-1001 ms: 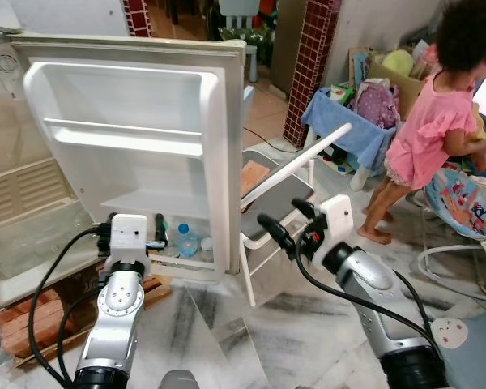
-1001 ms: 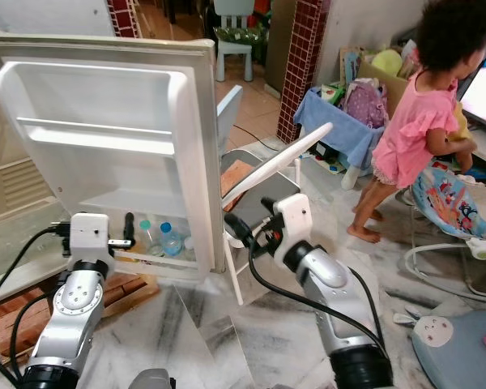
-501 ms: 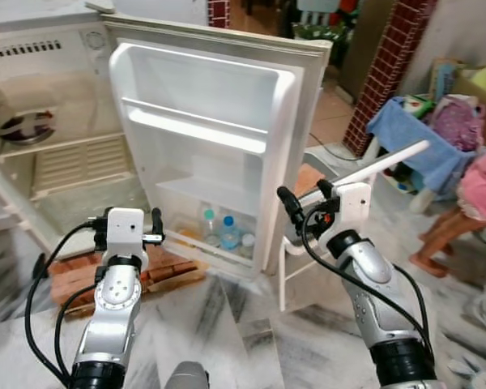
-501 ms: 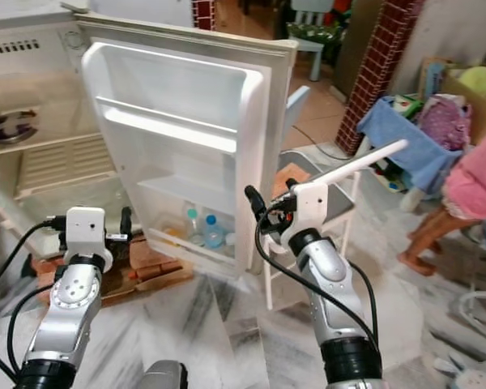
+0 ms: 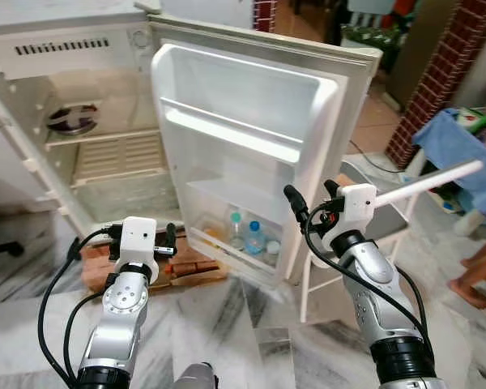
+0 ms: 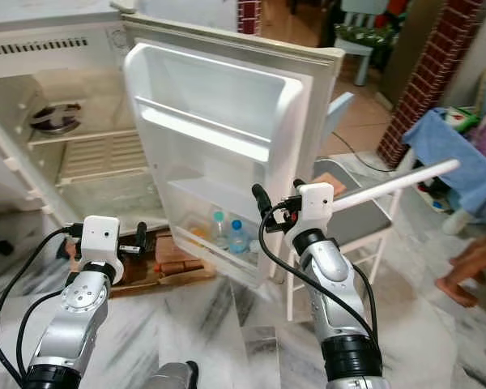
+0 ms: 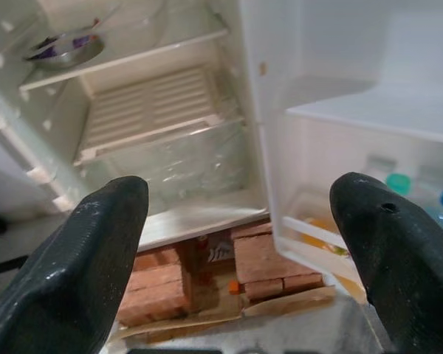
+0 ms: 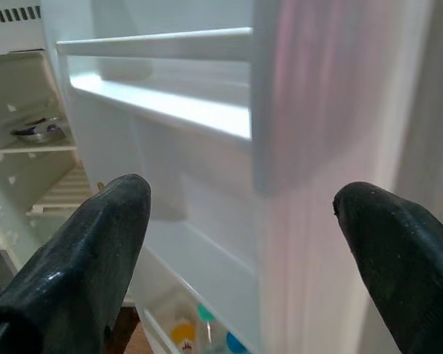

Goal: Restocking fridge

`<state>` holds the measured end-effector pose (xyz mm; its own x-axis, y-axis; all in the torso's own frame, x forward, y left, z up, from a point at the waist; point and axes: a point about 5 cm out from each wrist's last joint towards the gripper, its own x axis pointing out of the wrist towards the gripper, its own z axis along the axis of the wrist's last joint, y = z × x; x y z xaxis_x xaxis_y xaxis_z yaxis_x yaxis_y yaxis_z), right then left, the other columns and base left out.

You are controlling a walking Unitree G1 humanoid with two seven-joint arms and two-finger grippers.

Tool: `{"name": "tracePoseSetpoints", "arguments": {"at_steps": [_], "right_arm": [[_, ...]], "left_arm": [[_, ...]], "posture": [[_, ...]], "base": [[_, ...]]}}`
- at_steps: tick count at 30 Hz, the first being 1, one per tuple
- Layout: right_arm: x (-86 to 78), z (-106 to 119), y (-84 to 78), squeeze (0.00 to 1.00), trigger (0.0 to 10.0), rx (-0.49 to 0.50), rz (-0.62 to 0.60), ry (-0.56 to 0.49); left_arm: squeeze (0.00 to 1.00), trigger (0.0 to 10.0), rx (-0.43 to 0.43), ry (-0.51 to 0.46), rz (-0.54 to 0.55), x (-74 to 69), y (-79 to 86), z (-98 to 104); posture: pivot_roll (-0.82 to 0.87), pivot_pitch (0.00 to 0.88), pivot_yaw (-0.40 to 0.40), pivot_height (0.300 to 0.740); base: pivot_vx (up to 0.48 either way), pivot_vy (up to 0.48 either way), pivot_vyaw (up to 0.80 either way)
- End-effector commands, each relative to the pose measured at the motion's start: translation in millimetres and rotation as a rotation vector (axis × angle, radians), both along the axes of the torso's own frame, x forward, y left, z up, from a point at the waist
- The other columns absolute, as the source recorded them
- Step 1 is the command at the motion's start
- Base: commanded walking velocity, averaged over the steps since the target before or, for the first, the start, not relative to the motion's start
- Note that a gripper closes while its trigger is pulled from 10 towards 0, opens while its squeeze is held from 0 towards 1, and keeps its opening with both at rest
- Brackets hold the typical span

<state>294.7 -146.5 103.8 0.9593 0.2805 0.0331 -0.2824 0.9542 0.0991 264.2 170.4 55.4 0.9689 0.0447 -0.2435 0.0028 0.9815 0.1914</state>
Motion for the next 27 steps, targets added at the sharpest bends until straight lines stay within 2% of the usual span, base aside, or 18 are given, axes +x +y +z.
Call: {"name": "tracePoseSetpoints", "arguments": {"at_steps": [1, 6, 9, 13, 18, 22, 23, 24, 27], "right_arm": [[4.5, 4.7, -2.0, 0.00, 10.0, 0.002, -0.014, -0.021], [7.6, 7.8, -6.0, 0.00, 10.0, -0.005, -0.044, -0.040], [9.6, 9.6, -9.1, 0.00, 10.0, -0.006, -0.080, -0.052], [11.9, 8.2, -13.6, 0.00, 10.0, 0.001, -0.127, -0.044], [10.8, 4.4, -14.1, 0.00, 10.0, -0.008, -0.094, -0.028], [4.6, -4.5, -7.0, 0.00, 10.0, 0.012, 0.018, 0.030], [-5.4, -13.0, 0.9, 0.00, 10.0, 0.015, 0.162, 0.087], [-13.2, -17.7, 4.2, 0.00, 10.0, -0.004, 0.254, 0.110], [-26.8, -26.7, 5.5, 0.00, 10.0, -0.024, 0.395, 0.177]], "left_arm": [[0.00, 10.0, 0.003, 0.022, -0.002, 2.7, 0.9, 0.0], [0.00, 10.0, 0.002, 0.039, -0.013, 2.7, -1.2, -2.3], [0.00, 10.0, 0.043, 0.032, -0.029, 3.2, -1.7, -1.0], [0.00, 10.0, 0.039, 0.021, -0.051, 2.2, -2.2, 0.1], [0.00, 10.0, 0.030, 0.024, -0.053, 2.3, -2.9, 0.4], [0.00, 10.0, 0.022, 0.028, -0.065, 1.4, -3.4, -0.6], [0.00, 10.0, 0.025, 0.031, -0.065, 1.3, -3.5, -1.0], [0.00, 10.0, 0.034, 0.033, -0.069, 1.4, -3.6, -1.4], [0.00, 10.0, 0.039, 0.035, -0.071, 1.6, -3.7, -1.9]], "posture": [[0.10, 0.000, 0.012, 0.740], [0.11, 0.000, 0.009, 0.740], [0.11, 0.000, 0.007, 0.740], [0.11, 0.000, 0.006, 0.740], [0.10, 0.000, 0.005, 0.740], [0.10, 0.000, 0.005, 0.740], [0.10, 0.000, 0.005, 0.740], [0.10, 0.000, 0.005, 0.740], [0.10, 0.000, 0.006, 0.740]], "base": [[0.000, 0.000, 0.78], [0.000, 0.000, 0.78], [0.000, 0.000, 0.74], [0.000, 0.000, 0.00], [0.000, -0.359, 0.00], [0.000, -0.431, 0.00], [0.000, -0.472, 0.00], [0.000, -0.480, 0.00], [0.000, -0.480, 0.00]]}}
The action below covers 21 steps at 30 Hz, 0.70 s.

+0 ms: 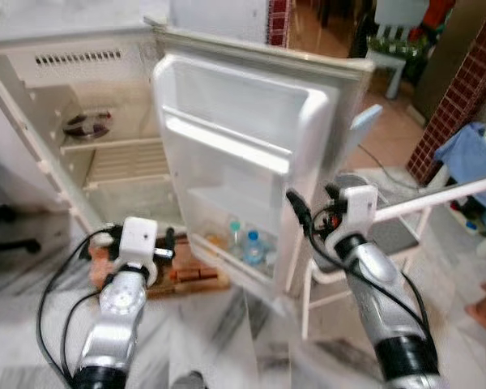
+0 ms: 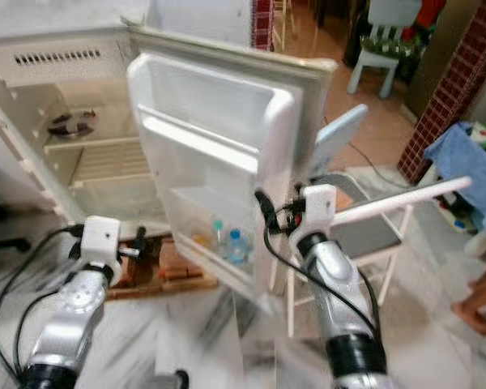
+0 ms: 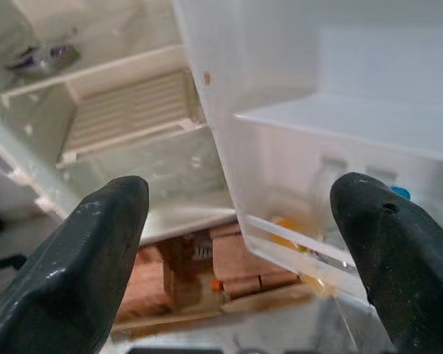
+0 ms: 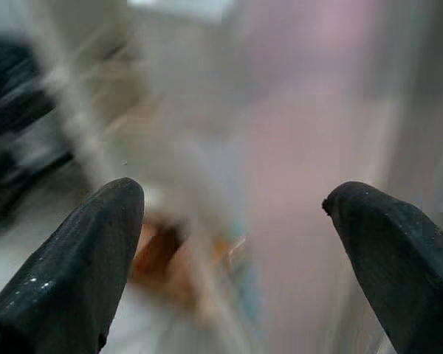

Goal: Restocking fridge

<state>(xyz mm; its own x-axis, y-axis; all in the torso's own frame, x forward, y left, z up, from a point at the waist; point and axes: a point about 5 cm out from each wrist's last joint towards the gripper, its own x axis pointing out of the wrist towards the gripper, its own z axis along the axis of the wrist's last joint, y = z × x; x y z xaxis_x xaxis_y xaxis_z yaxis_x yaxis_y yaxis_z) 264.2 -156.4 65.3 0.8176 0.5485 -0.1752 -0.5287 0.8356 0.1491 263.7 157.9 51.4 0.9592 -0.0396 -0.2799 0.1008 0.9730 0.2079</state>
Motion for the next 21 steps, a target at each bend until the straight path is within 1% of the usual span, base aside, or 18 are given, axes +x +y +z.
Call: {"name": "tracePoseSetpoints", "arguments": {"at_steps": [1, 2, 3, 4, 5, 6, 7, 9, 10, 12, 14, 15, 17, 19, 20, 21], "right_arm": [[1.9, 10.4, 15.2, 0.00, 10.0, 0.033, 0.111, -0.013], [0.3, 8.3, 12.6, 0.00, 10.0, 0.002, 0.139, -0.014], [2.2, 5.8, 8.6, 0.00, 10.0, -0.035, 0.126, -0.014], [2.2, 5.8, 8.6, 0.00, 10.0, -0.035, 0.126, -0.014], [8.2, 4.7, 1.0, 0.00, 10.0, -0.086, 0.080, -0.030], [11.3, 5.6, -2.2, 0.00, 10.0, -0.102, 0.056, -0.042], [19.7, 11.6, -7.8, 0.00, 10.0, -0.104, -0.008, -0.076], [24.7, 16.5, -10.5, 0.00, 10.0, -0.100, -0.043, -0.096], [31.3, 23.2, -14.3, 0.00, 10.0, -0.124, -0.094, -0.136], [35.5, 30.8, -16.9, 0.00, 10.0, -0.117, -0.124, -0.163], [42.3, 41.2, -22.0, 0.00, 10.0, -0.132, -0.177, -0.199], [44.0, 44.3, -23.5, 0.00, 10.0, -0.136, -0.190, -0.212], [50.0, 55.0, -28.3, 0.00, 10.0, -0.126, -0.255, -0.260], [55.6, 64.9, -31.1, 0.00, 10.0, -0.083, -0.303, -0.291], [60.8, 73.8, -32.4, 0.00, 10.0, -0.051, -0.330, -0.315], [60.8, 73.8, -32.4, 0.00, 10.0, -0.051, -0.330, -0.315]], "left_arm": [[0.00, 10.0, 0.018, -0.003, 0.022, 2.1, 8.7, 2.2], [0.00, 10.0, 0.020, -0.002, 0.025, 1.8, 8.6, 1.9], [0.00, 10.0, 0.021, 0.000, 0.024, 1.5, 8.4, 1.4], [0.00, 10.0, 0.021, 0.000, 0.024, 1.5, 8.4, 1.4], [0.00, 10.0, 0.019, 0.002, 0.022, 1.1, 8.0, 0.9], [0.00, 10.0, 0.017, 0.002, 0.022, 1.0, 7.9, 0.8], [0.00, 10.0, 0.030, 0.008, 0.014, 0.2, 7.4, 0.2], [0.00, 10.0, 0.042, 0.009, 0.007, -0.3, 7.2, -0.2], [0.00, 10.0, 0.025, 0.018, 0.019, -1.2, 7.4, -1.5], [0.00, 10.0, 0.023, 0.034, 0.021, -2.1, 7.4, -2.9], [0.00, 10.0, 0.041, 0.047, -0.002, -5.1, 5.5, -5.5], [0.00, 10.0, 0.033, 0.054, 0.000, -6.0, 5.4, -6.3], [0.00, 10.0, 0.008, 0.078, 0.005, -8.8, 6.4, -8.8], [0.00, 10.0, -0.050, 0.134, -0.004, -13.3, 6.2, -13.8], [0.00, 10.0, -0.088, 0.198, -0.040, -19.9, 3.1, -20.2], [0.00, 10.0, -0.088, 0.198, -0.040, -19.9, 3.1, -20.2]], "posture": [[0.10, 0.000, 0.006, 0.740], [0.10, 0.000, 0.006, 0.740], [0.10, 0.000, 0.008, 0.740], [0.10, 0.000, 0.008, 0.740], [0.10, 0.000, 0.008, 0.740], [0.10, 0.000, 0.008, 0.740], [0.10, 0.000, 0.009, 0.740], [0.10, 0.000, 0.009, 0.740], [0.10, 0.000, 0.010, 0.740], [0.10, 0.000, 0.010, 0.740], [0.11, 0.000, 0.010, 0.740], [0.11, 0.000, 0.010, 0.740], [0.11, 0.000, 0.010, 0.740], [0.11, 0.000, 0.010, 0.740], [0.11, 0.000, 0.012, 0.740], [0.11, 0.000, 0.012, 0.740]], "base": [[0.000, -0.480, 0.00], [0.000, -0.480, 0.00], [0.000, -0.480, 0.00], [0.000, -0.480, 0.00], [0.000, -0.480, 0.00], [0.000, -0.480, 0.00], [0.000, -0.480, 0.00], [0.000, -0.480, 0.00], [0.000, -0.319, 0.00], [0.000, 0.000, 0.00], [0.000, 0.000, 0.00], [0.000, 0.000, 0.00], [0.000, 0.000, 0.00], [0.000, 0.000, 0.00], [0.000, 0.000, 0.00], [0.000, 0.000, 0.00]]}}
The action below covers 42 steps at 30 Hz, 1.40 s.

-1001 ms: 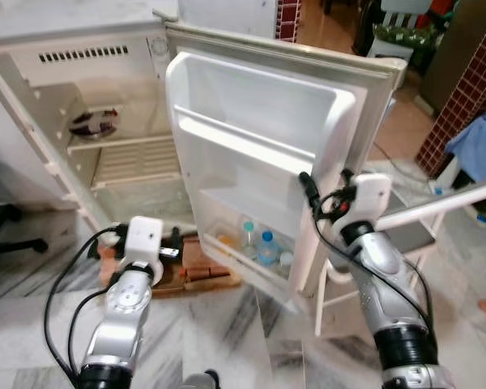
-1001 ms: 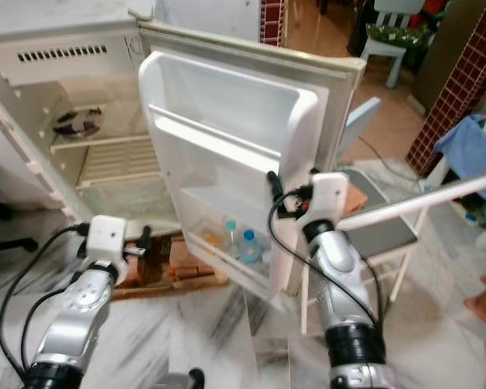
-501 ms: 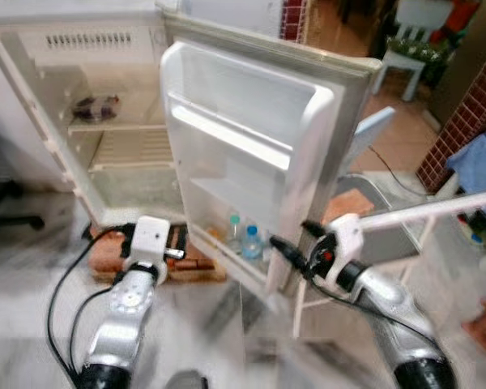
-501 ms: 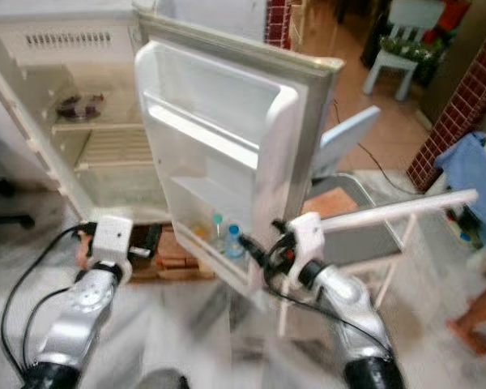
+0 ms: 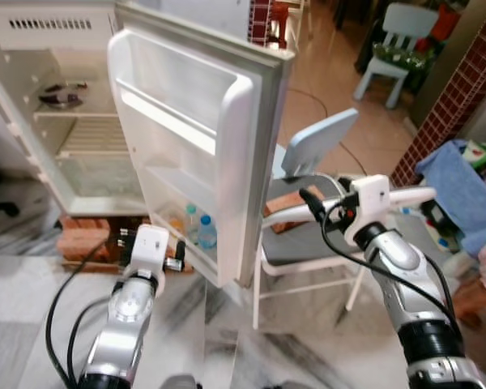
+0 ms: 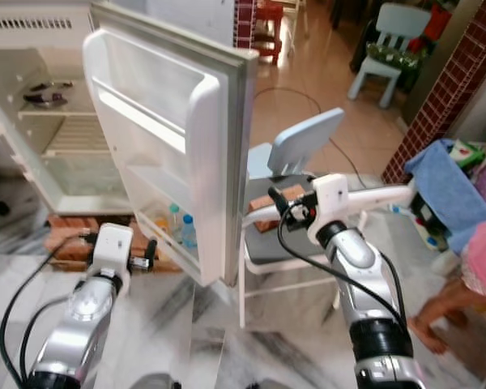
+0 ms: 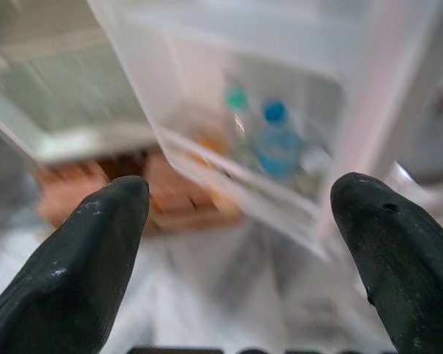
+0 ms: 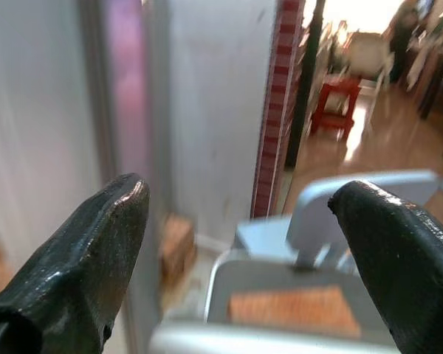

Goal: Restocking fridge

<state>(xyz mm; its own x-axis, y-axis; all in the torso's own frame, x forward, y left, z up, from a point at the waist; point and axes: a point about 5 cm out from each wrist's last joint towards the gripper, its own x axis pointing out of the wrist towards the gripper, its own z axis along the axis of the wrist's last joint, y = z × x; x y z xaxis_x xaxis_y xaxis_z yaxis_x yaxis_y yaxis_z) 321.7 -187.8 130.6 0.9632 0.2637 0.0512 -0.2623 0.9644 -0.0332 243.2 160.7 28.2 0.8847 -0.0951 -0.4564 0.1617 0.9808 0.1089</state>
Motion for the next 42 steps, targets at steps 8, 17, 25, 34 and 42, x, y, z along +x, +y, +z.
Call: {"name": "tracePoseSetpoints", "arguments": {"at_steps": [8, 17, 25, 34, 42], "right_arm": [[30.7, 44.2, 18.1, 0.00, 10.0, 0.111, -0.003, -0.150], [42.4, 44.2, 43.6, 0.00, 10.0, 0.093, -0.095, -0.137], [53.5, 40.0, 45.4, 0.00, 10.0, 0.070, -0.189, -0.093], [60.3, 54.2, 63.2, 0.00, 10.0, 0.205, -0.083, -0.128], [37.2, 81.4, 141.1, 0.00, 10.0, 0.591, 0.505, -0.115]], "left_arm": [[0.00, 10.0, -0.045, 0.172, -0.063, -18.0, -9.5, -13.0], [0.00, 10.0, -0.041, 0.181, -0.057, -19.5, -10.6, -11.3], [0.00, 10.0, -0.050, 0.217, -0.072, -20.4, -11.1, -7.0], [0.00, 10.0, -0.048, 0.231, -0.066, -21.5, -10.8, -7.1], [0.00, 10.0, -0.052, 0.240, -0.080, -20.0, -11.7, -7.8]], "posture": [[0.14, 0.000, -0.006, 0.740], [0.15, 0.000, -0.015, 0.740], [0.16, 0.000, -0.018, 0.740], [0.16, 0.000, -0.021, 0.740], [0.15, 0.000, -0.014, 0.740]], "base": [[0.000, 0.000, 0.10], [0.000, 0.000, 0.78], [0.000, 0.000, 0.20], [0.000, 0.000, 0.00], [0.000, 0.000, 0.00]]}}
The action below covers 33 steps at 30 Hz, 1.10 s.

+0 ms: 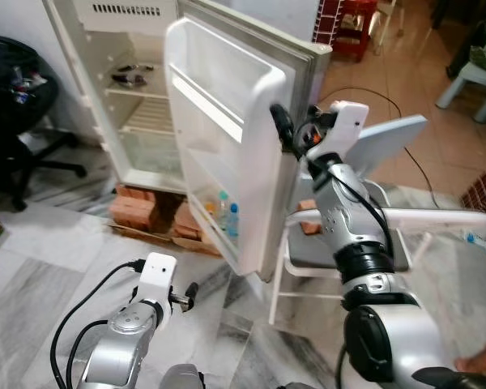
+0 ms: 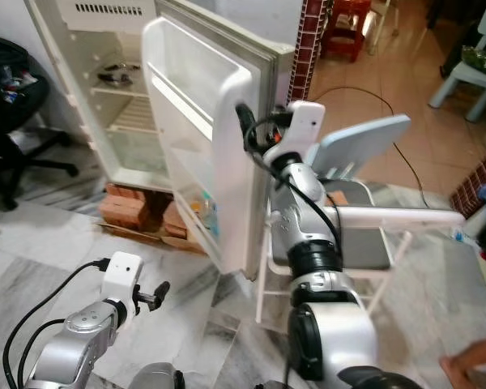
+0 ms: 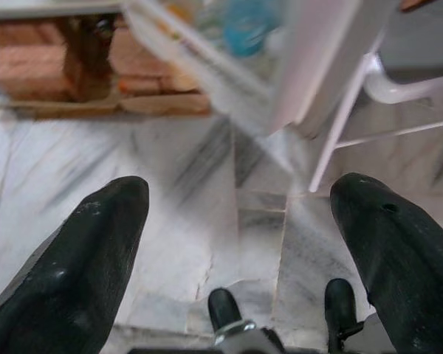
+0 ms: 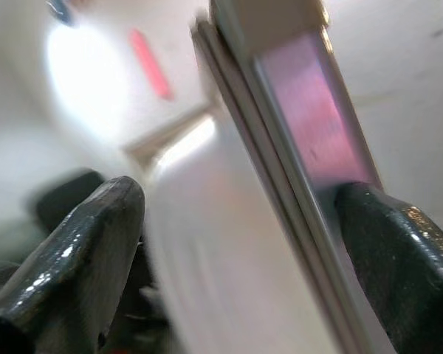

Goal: Restocking fridge

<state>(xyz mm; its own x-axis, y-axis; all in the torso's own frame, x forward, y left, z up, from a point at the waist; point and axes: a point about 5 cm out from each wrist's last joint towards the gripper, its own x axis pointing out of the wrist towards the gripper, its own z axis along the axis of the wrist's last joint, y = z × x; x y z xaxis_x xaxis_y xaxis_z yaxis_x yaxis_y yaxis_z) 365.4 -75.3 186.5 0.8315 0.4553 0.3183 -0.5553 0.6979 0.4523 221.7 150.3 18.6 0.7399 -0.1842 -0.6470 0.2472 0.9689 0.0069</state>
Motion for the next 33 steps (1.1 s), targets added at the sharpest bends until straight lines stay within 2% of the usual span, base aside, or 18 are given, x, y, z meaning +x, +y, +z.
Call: {"name": "tracePoseSetpoints", "arguments": {"at_steps": [1, 4, 6, 8, 10, 11, 12, 13, 15, 19, 20, 21, 23, 26, 27, 28, 29, 33], "right_arm": [[-13.8, 21.6, 50.6, 0.00, 10.0, -0.004, 0.218, -0.120], [-16.7, 14.1, 74.5, 0.00, 10.0, -0.053, 0.242, -0.110], [-23.5, 20.4, 91.8, 0.00, 10.0, 0.012, 0.332, -0.097], [-26.3, 22.2, 95.5, 0.00, 10.0, 0.032, 0.368, -0.094], [-51.9, 29.6, 108.6, 0.00, 10.0, 0.107, 0.610, -0.114], [-51.9, 29.6, 108.6, 0.00, 10.0, 0.107, 0.610, -0.114], [-89.2, 44.6, 108.7, 0.00, 10.0, 0.242, 0.910, -0.146], [-89.2, 44.6, 108.7, 0.00, 10.0, 0.242, 0.910, -0.146], [-120.7, 57.9, 89.5, 0.00, 10.0, 0.381, 1.153, -0.181], [-116.7, 41.4, 81.7, 0.00, 10.0, 0.315, 1.120, -0.144], [-105.3, 10.8, 69.9, 0.00, 10.0, 0.200, 1.032, -0.066], [-100.6, -4.7, 61.7, 0.00, 10.0, 0.137, 0.990, -0.024], [-100.1, -6.7, 60.4, 0.00, 10.0, 0.129, 0.986, -0.019], [-80.3, -45.7, 42.0, 0.00, 10.0, -0.191, 0.737, 0.051], [-80.3, -45.7, 42.0, 0.00, 10.0, -0.191, 0.737, 0.051], [-74.6, -53.7, 32.8, 0.00, 10.0, -0.270, 0.666, 0.065], [-65.7, -63.0, 6.7, 0.00, 10.0, -0.433, 0.525, 0.099], [-60.6, -67.9, -14.3, 0.00, 10.0, -0.513, 0.439, 0.123]], "left_arm": [[0.00, 10.0, 0.004, -0.002, -0.018, 2.6, -2.1, 1.5], [0.00, 10.0, 0.010, -0.003, -0.025, 3.6, -2.8, 1.6], [0.00, 10.0, 0.008, -0.007, -0.026, 2.7, -2.8, 3.2], [0.00, 10.0, 0.009, -0.007, -0.025, 2.3, -2.6, 3.4], [0.00, 10.0, 0.008, -0.004, -0.014, -0.5, -1.0, 2.1], [0.00, 10.0, 0.008, -0.004, -0.014, -0.5, -1.0, 2.1], [0.00, 10.0, 0.005, -0.004, -0.008, -1.6, -0.9, 1.4], [0.00, 10.0, 0.005, -0.004, -0.008, -1.6, -0.9, 1.4], [0.00, 10.0, 0.005, -0.002, -0.006, -1.1, -1.4, 1.1], [0.00, 10.0, 0.006, 0.000, -0.008, -0.4, -1.6, 0.7], [0.00, 10.0, 0.006, 0.000, -0.016, 1.1, -2.5, 0.9], [0.00, 10.0, 0.006, -0.001, -0.021, 1.9, -2.9, 1.2], [0.00, 10.0, 0.006, -0.001, -0.021, 2.0, -2.9, 1.3], [0.00, 10.0, 0.006, -0.018, -0.022, 4.2, -2.3, 3.1], [0.00, 10.0, 0.006, -0.018, -0.022, 4.2, -2.3, 3.1], [0.00, 10.0, 0.005, -0.024, -0.023, 4.9, -2.0, 3.8], [0.00, 10.0, 0.003, -0.031, -0.022, 5.4, -1.2, 4.6], [0.00, 10.0, 0.008, -0.030, -0.020, 4.4, 0.0, 4.3]], "posture": [[0.16, 0.000, -0.014, 0.740], [0.18, 0.000, -0.020, 0.740], [0.19, 0.000, -0.029, 0.740], [0.19, 0.000, -0.029, 0.740], [0.19, 0.000, -0.036, 0.740], [0.19, 0.000, -0.036, 0.740], [0.19, 0.000, -0.041, 0.740], [0.19, 0.000, -0.041, 0.740], [0.19, 0.000, -0.041, 0.740], [0.18, 0.000, -0.038, 0.740], [0.17, 0.000, -0.034, 0.740], [0.17, 0.000, -0.034, 0.740], [0.17, 0.000, -0.034, 0.740], [0.17, 0.000, -0.030, 0.740], [0.17, 0.000, -0.030, 0.740], [0.17, 0.000, -0.030, 0.740], [0.17, 0.000, -0.031, 0.740], [0.17, 0.000, -0.030, 0.740]], "base": [[0.000, 0.000, 0.00], [0.000, 0.000, 0.00], [0.000, 0.000, 0.00], [0.000, 0.000, 0.00], [0.000, 0.000, 0.00], [0.000, 0.000, 0.00], [0.000, 0.000, 0.00], [0.000, 0.000, 0.00], [0.000, 0.000, 0.00], [0.000, 0.000, 0.00], [0.000, 0.000, 0.00], [0.000, 0.000, 0.00], [0.000, 0.000, 0.00], [0.000, 0.000, 0.00], [0.000, 0.000, 0.00], [0.000, 0.000, 0.00], [0.000, 0.000, 0.00], [0.000, 0.000, 0.00]]}}
